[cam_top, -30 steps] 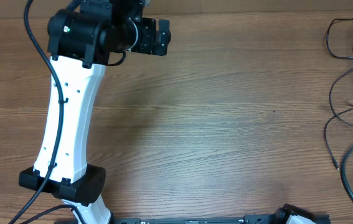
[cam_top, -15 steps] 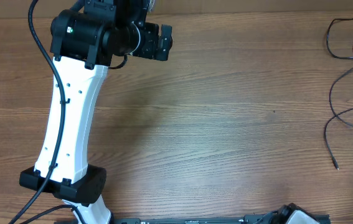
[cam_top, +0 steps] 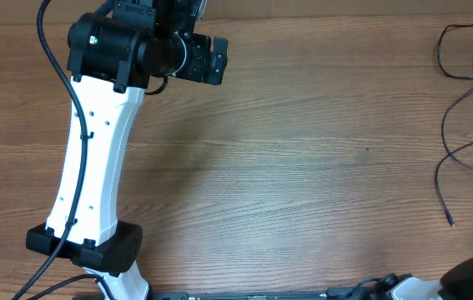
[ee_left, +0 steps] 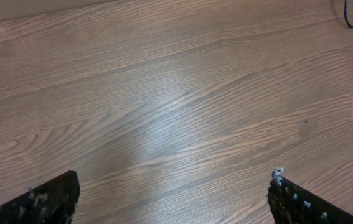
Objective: Untangle cables
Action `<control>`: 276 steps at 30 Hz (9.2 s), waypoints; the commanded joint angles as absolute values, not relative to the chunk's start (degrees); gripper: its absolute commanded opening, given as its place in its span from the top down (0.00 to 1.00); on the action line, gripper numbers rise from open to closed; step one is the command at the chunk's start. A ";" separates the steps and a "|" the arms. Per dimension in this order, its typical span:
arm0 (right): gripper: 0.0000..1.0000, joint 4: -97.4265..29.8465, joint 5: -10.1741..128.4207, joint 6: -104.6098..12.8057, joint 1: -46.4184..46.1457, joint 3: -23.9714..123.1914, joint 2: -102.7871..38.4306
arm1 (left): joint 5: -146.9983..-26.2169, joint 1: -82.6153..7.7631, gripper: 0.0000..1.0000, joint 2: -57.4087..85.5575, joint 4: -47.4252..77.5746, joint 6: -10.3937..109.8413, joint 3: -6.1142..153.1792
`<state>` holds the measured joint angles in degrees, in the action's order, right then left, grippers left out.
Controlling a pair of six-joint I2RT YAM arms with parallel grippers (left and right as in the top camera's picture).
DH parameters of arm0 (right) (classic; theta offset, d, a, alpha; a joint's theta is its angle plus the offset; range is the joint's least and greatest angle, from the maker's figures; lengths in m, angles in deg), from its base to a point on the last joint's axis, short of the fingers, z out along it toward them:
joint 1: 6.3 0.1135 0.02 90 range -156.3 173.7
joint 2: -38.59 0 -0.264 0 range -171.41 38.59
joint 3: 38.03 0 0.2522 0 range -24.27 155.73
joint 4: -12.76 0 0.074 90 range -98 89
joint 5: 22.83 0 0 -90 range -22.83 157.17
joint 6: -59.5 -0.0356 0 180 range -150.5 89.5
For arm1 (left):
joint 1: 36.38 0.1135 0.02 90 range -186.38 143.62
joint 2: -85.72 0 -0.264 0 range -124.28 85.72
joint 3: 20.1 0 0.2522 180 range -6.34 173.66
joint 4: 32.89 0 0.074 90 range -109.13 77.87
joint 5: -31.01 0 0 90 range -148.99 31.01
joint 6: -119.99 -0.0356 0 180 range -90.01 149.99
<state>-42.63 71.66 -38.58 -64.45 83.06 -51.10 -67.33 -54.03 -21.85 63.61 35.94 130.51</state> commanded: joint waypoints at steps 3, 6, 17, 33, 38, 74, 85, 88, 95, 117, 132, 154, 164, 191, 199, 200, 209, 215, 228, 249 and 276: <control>0.96 -42.35 62.15 -44.31 -71.01 82.03 -51.58 | -66.94 -54.09 0.04 -21.78 63.54 35.29 130.62; 0.96 -42.28 61.47 -45.68 -71.25 80.26 -52.01 | -66.96 -54.09 0.05 -21.78 63.54 35.29 130.62; 0.96 -36.05 61.45 -50.05 -67.58 65.27 -59.34 | -67.61 -54.09 0.10 -21.80 64.29 35.31 130.62; 0.96 -29.89 65.34 -49.99 -56.32 55.76 -66.13 | -67.55 -54.44 0.12 -21.80 64.66 36.18 130.62; 0.96 -28.58 72.14 -50.01 -55.82 53.86 -66.22 | -67.55 -54.44 0.12 -21.80 64.70 36.16 130.62; 0.00 -30.68 72.25 -51.26 -69.41 53.16 -70.11 | -67.35 -54.42 0.12 -21.83 64.83 35.70 130.62; 0.00 -30.61 71.09 -54.12 -66.05 58.10 -57.32 | -67.37 -54.42 0.12 -21.85 64.26 35.48 130.62; 0.00 -30.72 71.09 -54.08 -64.06 59.65 -54.11 | -67.40 -54.42 0.12 -21.85 64.29 35.07 130.62; 0.00 -29.30 57.49 -49.16 -54.16 59.98 -50.37 | -67.15 -54.42 0.12 -21.85 63.98 35.07 130.62; 0.00 -21.04 36.84 -11.54 -6.53 59.81 -39.77 | -65.89 -54.42 0.12 -21.85 61.79 34.68 130.62; 0.00 -16.95 28.86 -5.38 -11.88 41.88 -9.74 | -65.89 -54.42 0.12 -21.85 62.86 34.63 130.62; 0.00 49.71 35.55 -33.79 -11.27 -16.98 4.07 | -65.89 -54.40 0.12 -21.85 65.49 34.65 130.62; 0.00 46.15 43.35 -30.25 0.53 -17.17 16.27 | -66.56 -54.42 0.13 -21.85 66.49 36.86 130.62; 0.00 27.35 67.86 -27.19 8.81 -17.20 34.26 | -69.14 -54.42 0.02 -21.85 68.33 36.84 130.62; 0.00 2.98 87.18 -32.66 8.81 -17.20 34.26 | -69.14 -54.42 0.02 -21.85 68.35 36.84 130.62; 0.00 -1.30 87.20 -32.66 8.81 -17.20 34.26 | -69.14 -54.42 0.02 -21.85 68.42 36.82 130.62; 0.00 -21.91 89.69 -32.61 8.75 -17.20 34.26 | -69.12 -54.42 0.00 -21.85 68.66 36.16 130.62; 0.00 -25.15 89.62 -32.63 8.75 -17.20 34.26 | -69.12 -54.42 0.00 -21.85 69.01 36.21 130.62; 0.00 -25.15 89.62 -32.63 8.75 -17.20 34.26 | -69.12 -54.42 0.00 -21.85 69.36 36.21 130.62; 0.00 -25.15 89.62 -32.63 8.75 -17.20 34.26 | -59.81 -55.16 0.00 -19.77 53.84 23.53 129.99; 0.00 -25.15 89.62 -32.63 8.75 -17.20 34.26 | -64.49 -47.73 0.00 54.41 3.06 20.73 23.52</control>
